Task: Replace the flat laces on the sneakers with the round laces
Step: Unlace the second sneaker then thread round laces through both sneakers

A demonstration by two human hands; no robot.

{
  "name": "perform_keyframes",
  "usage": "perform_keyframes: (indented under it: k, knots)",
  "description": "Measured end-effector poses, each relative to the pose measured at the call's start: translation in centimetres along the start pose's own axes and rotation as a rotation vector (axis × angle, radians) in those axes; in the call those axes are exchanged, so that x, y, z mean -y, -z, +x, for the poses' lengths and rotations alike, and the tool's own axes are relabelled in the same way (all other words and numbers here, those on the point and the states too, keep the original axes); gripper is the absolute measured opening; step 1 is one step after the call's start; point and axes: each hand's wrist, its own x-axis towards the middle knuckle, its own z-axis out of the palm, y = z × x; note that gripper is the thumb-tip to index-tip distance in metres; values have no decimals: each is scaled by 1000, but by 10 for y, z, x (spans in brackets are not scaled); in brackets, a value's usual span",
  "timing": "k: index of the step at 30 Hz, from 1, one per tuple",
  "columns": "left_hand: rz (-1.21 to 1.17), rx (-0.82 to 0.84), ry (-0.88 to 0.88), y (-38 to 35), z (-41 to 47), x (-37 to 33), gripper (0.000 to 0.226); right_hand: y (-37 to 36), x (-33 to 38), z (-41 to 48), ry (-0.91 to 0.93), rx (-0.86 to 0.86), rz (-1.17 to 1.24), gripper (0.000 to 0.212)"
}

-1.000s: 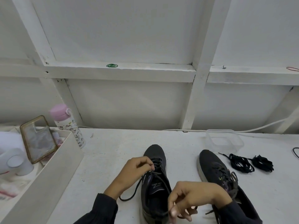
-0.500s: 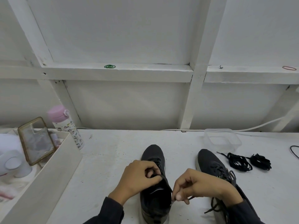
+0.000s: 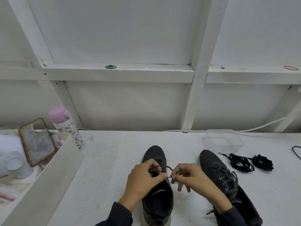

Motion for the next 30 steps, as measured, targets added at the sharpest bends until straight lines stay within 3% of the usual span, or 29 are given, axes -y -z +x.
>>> perform_keyframes:
  k: [7,30]
  knots:
    - [-324,97,56,4,2,12,21,-8,8,-5,26,-18,-129,9]
    - [-394,55,57,-3,2,16,20,-19,31,1,-18,-82,-576,6]
